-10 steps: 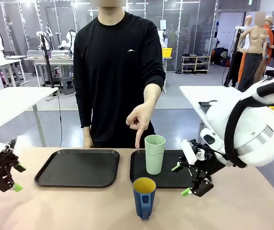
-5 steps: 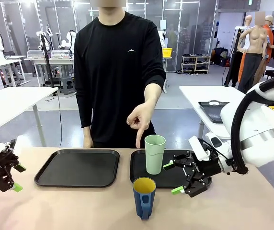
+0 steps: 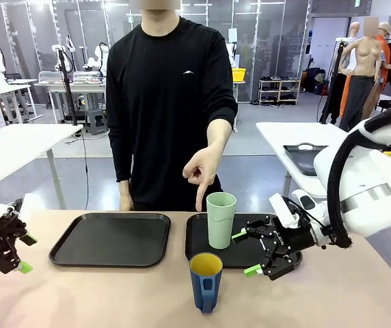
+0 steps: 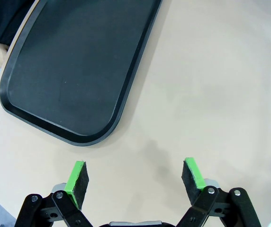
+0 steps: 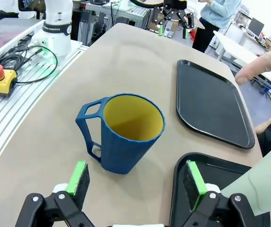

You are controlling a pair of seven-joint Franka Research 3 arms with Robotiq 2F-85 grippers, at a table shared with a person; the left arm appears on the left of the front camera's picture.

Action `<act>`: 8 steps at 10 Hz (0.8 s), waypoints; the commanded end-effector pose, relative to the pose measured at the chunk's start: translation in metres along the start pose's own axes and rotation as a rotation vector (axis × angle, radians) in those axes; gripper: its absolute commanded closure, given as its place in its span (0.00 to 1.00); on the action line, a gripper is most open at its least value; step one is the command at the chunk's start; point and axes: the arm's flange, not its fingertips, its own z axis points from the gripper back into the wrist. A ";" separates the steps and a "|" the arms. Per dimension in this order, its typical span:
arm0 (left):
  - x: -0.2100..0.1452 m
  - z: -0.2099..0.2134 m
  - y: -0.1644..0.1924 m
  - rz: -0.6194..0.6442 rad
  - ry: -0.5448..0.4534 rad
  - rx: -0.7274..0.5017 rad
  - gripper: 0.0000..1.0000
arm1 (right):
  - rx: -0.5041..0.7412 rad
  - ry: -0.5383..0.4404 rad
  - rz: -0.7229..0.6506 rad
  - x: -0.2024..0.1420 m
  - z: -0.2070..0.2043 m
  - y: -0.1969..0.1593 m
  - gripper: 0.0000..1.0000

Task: Sort and store the cups by type.
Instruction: Pick up the Handle plastic cup and place it into the empty Flat Tray.

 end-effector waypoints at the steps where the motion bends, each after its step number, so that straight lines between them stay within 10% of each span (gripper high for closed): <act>1: 0.000 -0.002 0.000 0.003 0.018 0.009 0.00 | -0.007 0.012 0.003 0.002 0.000 0.005 0.00; 8: 0.000 -0.002 0.000 0.003 0.018 0.009 0.00 | 0.071 -0.141 -0.067 -0.043 -0.018 -0.015 0.00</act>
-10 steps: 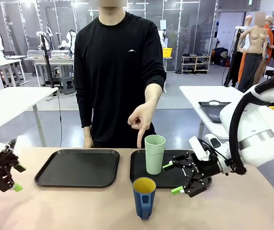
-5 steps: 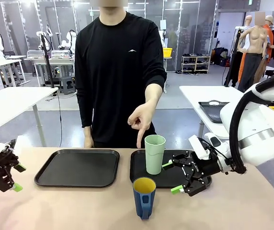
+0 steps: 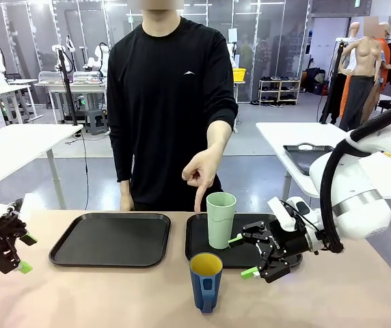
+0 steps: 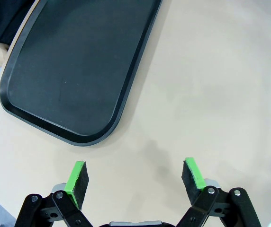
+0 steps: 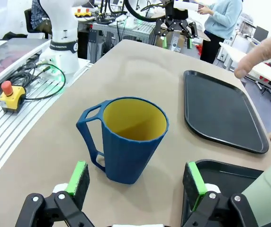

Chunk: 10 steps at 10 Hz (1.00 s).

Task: Sort and store the cups by type.
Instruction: Pick up the Handle plastic cup and place it into the empty Flat Tray.

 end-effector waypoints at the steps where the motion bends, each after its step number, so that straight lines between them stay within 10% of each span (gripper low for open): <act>1: 0.000 -0.002 0.000 0.003 0.018 0.009 0.00 | 0.025 -0.030 0.002 -0.015 -0.006 -0.008 0.00; 10: 0.000 -0.002 0.000 0.003 0.018 0.009 0.00 | 0.138 -0.115 -0.033 -0.038 -0.045 -0.020 0.00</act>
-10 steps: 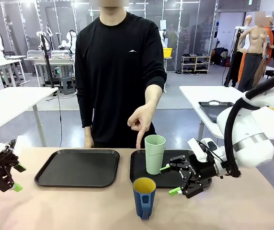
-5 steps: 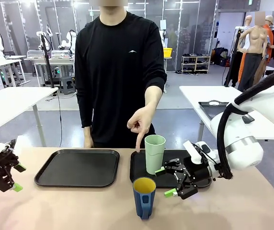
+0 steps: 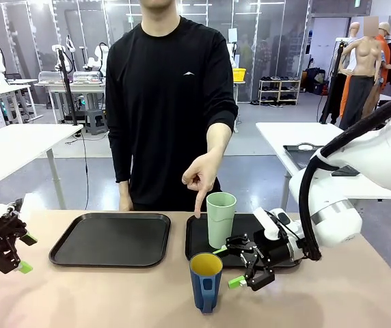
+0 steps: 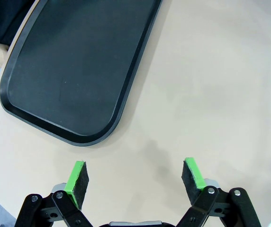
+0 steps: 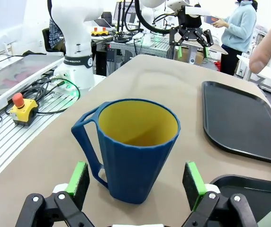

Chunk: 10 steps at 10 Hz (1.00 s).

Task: Sort and store the cups by type.
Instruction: Pick up the Handle plastic cup and place it into the empty Flat Tray.

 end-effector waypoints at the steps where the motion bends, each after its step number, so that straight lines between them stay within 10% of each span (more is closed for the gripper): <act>1: 0.000 -0.002 0.000 0.003 0.018 0.009 0.00 | 0.034 -0.007 0.008 -0.008 -0.006 -0.006 0.00; 10: 0.000 -0.002 0.000 0.003 0.018 0.009 0.00 | 0.112 -0.043 -0.007 -0.017 -0.035 -0.018 0.00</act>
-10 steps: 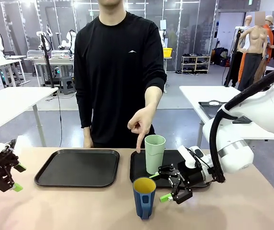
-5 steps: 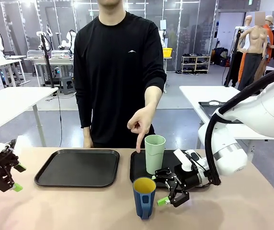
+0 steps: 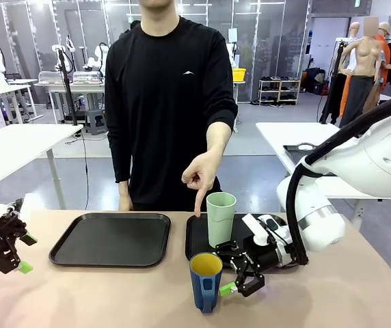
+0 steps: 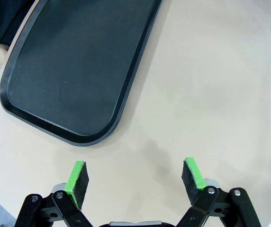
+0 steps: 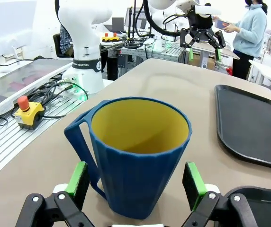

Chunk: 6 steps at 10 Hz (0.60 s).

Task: Sort and store the cups by type.
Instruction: Pick up the Handle plastic cup and place it into the empty Flat Tray.

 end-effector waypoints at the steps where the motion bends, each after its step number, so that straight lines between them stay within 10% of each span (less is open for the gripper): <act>1: 0.000 -0.002 0.000 0.003 0.018 0.009 0.00 | 0.045 -0.004 0.003 -0.002 -0.009 -0.010 0.00; 6: 0.000 -0.002 0.000 0.003 0.018 0.009 0.00 | 0.060 -0.009 -0.008 -0.007 -0.021 -0.015 0.00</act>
